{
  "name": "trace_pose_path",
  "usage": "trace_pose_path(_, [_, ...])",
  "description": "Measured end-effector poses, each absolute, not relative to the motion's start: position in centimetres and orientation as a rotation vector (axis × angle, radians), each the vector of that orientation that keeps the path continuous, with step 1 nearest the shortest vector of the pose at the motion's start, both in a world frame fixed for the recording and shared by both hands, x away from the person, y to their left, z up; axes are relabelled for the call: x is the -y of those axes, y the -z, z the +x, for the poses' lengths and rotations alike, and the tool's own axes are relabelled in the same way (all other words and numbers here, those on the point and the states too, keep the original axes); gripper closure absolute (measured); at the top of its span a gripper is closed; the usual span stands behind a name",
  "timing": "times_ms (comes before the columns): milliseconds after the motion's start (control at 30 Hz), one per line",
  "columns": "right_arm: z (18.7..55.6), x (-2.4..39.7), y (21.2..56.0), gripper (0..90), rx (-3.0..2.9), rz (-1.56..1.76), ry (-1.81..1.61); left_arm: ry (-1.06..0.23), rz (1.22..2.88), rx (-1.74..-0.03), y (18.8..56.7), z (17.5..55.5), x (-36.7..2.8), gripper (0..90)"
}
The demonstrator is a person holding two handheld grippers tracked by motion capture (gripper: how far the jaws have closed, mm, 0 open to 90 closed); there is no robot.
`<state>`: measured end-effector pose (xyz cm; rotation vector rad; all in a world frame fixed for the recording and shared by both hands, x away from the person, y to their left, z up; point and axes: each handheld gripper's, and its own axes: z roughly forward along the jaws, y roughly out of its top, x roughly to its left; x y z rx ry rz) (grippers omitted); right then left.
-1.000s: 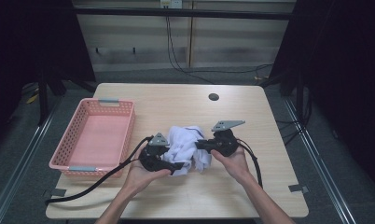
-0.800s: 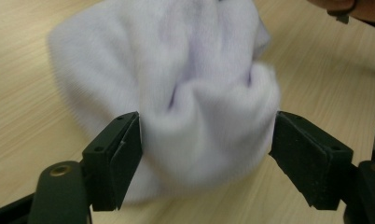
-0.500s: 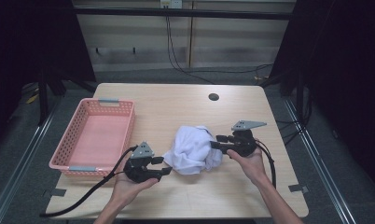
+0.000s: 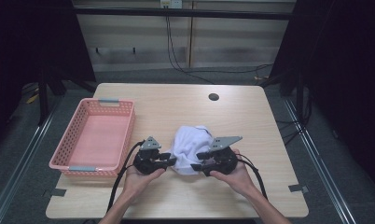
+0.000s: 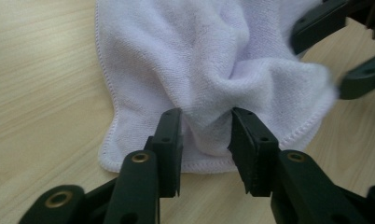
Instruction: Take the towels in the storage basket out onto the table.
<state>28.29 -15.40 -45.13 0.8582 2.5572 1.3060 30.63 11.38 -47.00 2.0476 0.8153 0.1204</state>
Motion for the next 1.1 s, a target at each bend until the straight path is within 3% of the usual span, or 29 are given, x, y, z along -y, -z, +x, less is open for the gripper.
trace_pose_path(67, [28.6, 15.2, 45.4, 53.2, -2.569, 0.847, -1.277, -0.122, 2.037, -0.816, 46.8, 30.6, -11.5, 59.6])
trace_pose_path(100, [29.2, 14.9, 46.0, 69.9, -2.597, 0.857, -1.268, -0.115, 2.009, -0.818, 46.4, 30.4, -11.9, 57.0])
trace_pose_path(133, [29.4, 14.8, 46.3, 79.3, -2.594, 0.861, -1.237, -0.136, 2.008, -0.813, 46.0, 30.1, -12.1, 55.5])
trace_pose_path(200, [30.0, 15.2, 46.3, 85.9, -2.570, 0.919, -1.304, -0.138, 2.008, -0.785, 45.5, 29.5, -12.3, 54.0])
trace_pose_path(433, [31.7, 17.0, 42.5, 87.7, -2.401, 0.996, -1.461, -0.101, 2.027, -0.683, 45.4, 28.4, -10.9, 54.4])
trace_pose_path(500, [31.9, 17.1, 42.1, 87.7, -2.395, 0.996, -1.473, -0.140, 2.025, -0.702, 45.6, 28.6, -10.5, 52.2])
trace_pose_path(600, [32.1, 17.1, 41.4, 87.7, -2.389, 0.997, -1.480, -0.098, 1.962, -0.758, 46.0, 29.8, -9.9, 41.6])
trace_pose_path(733, [32.1, 17.0, 41.7, 87.7, -2.397, 0.999, -1.498, -0.122, 1.947, -0.725, 45.7, 30.6, -9.1, 37.2])
trace_pose_path(767, [32.1, 16.9, 41.9, 87.7, -2.403, 1.001, -1.512, -0.181, 1.967, -0.723, 45.5, 30.7, -8.5, 37.5])
trace_pose_path(800, [32.1, 16.9, 41.9, 87.7, -2.403, 1.001, -1.512, -0.181, 1.967, -0.723, 45.5, 30.7, -8.5, 40.4])
trace_pose_path(900, [31.9, 16.8, 41.8, 87.6, -2.404, 0.987, -1.516, -0.215, 1.952, -0.733, 45.9, 31.0, -8.4, 79.2])
trace_pose_path(933, [31.9, 16.8, 41.8, 87.6, -2.404, 0.987, -1.516, -0.215, 1.952, -0.733, 45.9, 31.0, -8.4, 86.9])
trace_pose_path(1100, [31.9, 18.3, 40.7, 87.7, -2.319, 1.023, -1.506, -0.190, 1.866, -0.729, 44.1, 31.0, -9.6, 88.1])
